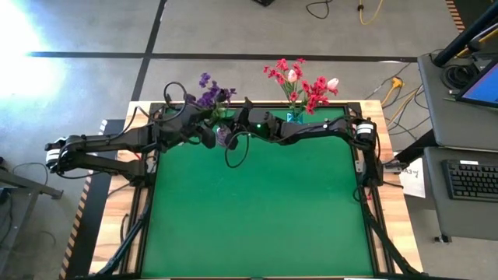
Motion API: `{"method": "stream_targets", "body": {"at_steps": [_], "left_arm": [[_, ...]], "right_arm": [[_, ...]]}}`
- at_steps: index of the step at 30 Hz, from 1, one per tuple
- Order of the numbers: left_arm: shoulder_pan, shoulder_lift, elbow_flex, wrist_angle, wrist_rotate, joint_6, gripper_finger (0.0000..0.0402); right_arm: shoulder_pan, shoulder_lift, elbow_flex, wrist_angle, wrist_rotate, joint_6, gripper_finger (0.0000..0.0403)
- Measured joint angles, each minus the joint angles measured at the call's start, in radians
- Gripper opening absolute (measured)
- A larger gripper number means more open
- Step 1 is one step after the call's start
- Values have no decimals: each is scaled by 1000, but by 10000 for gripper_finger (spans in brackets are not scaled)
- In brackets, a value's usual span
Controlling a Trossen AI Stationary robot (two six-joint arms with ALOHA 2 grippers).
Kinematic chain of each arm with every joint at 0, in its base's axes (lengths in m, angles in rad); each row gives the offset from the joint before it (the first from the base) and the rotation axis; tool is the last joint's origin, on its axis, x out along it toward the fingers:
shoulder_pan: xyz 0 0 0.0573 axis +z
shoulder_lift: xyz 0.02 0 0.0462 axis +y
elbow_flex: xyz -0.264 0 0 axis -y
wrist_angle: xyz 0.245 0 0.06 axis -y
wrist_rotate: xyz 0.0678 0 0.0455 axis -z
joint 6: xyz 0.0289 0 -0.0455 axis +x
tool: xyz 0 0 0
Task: Sort flowers into vase by color
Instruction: Put the black flower into the violet vase
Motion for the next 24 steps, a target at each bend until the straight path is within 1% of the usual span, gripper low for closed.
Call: {"method": "stream_targets", "body": {"at_steps": [15, 24], "left_arm": [[0, 0, 0, 0, 0, 0, 162], [0, 0, 0, 0, -1, 0, 162]], "right_arm": [[-2, 0, 0, -51, 3, -10, 12], [-2, 3, 0, -59, 4, -46, 12]]}}
